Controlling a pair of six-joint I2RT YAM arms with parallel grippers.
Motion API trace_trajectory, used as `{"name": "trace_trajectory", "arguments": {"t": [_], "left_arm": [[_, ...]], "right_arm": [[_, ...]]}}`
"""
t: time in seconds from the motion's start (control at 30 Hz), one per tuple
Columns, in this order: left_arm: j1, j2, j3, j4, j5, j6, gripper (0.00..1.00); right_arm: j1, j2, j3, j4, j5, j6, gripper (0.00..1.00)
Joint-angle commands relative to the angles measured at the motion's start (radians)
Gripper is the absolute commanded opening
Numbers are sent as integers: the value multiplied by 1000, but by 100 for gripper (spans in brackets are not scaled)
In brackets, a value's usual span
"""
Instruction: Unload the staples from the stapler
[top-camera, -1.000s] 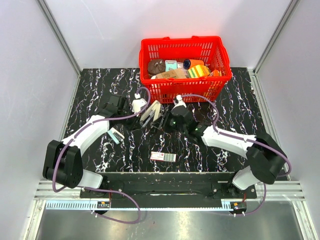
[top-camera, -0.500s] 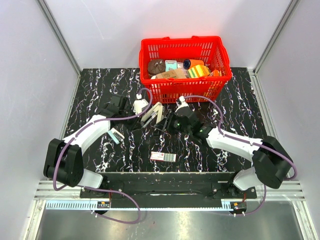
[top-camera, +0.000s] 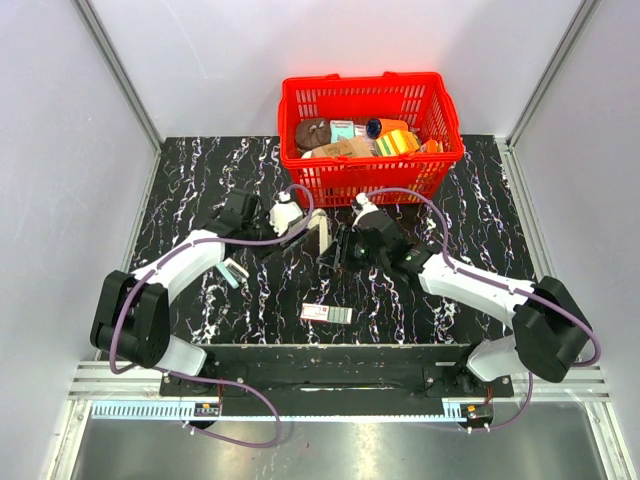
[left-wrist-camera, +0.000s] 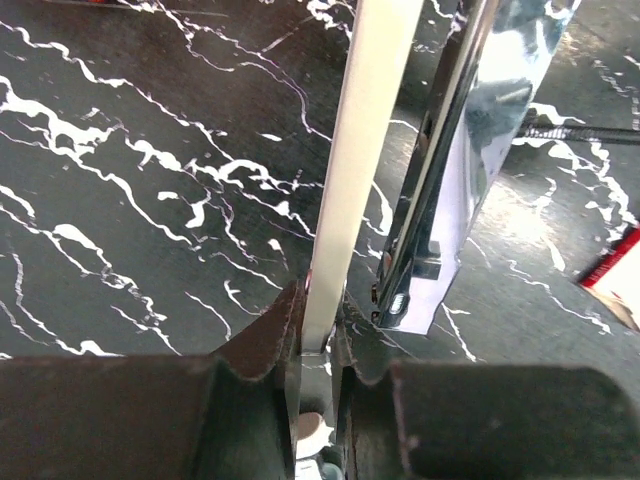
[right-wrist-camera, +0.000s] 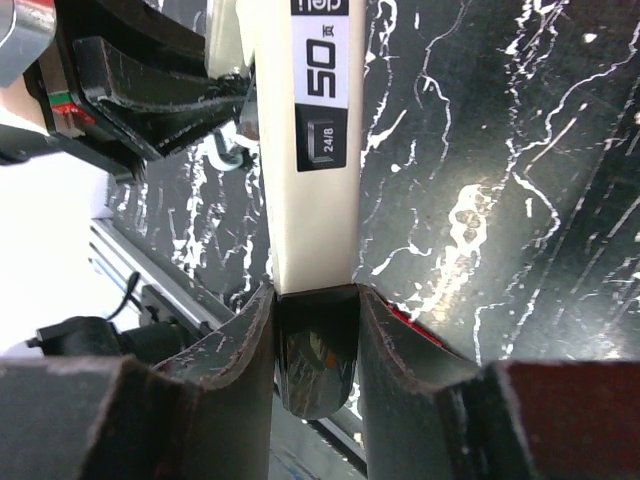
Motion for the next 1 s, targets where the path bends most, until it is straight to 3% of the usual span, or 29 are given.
{"name": "trace_trajectory", "arguments": {"t": [0.0, 0.33, 0.43, 0.6, 0.8, 0.97], "left_arm": [[20, 13, -10, 201, -233, 69, 0], [-41, 12, -143, 418, -412, 253, 0], [-54, 25, -180, 489, -475, 315, 0], [-87, 32, -244, 594, -540, 385, 0], [-167, 47, -283, 673, -617, 419, 0], [-204, 45, -228, 625, -631, 378, 0]], "right_arm": [[-18, -46, 14, -186, -2, -146, 15], [-26, -13, 11, -221, 37, -197, 12], [-32, -37, -2, -243, 61, -209, 7], [-52, -79, -25, -263, 80, -227, 7], [-57, -83, -33, -261, 89, -227, 6], [-61, -103, -45, -261, 106, -229, 5]]}}
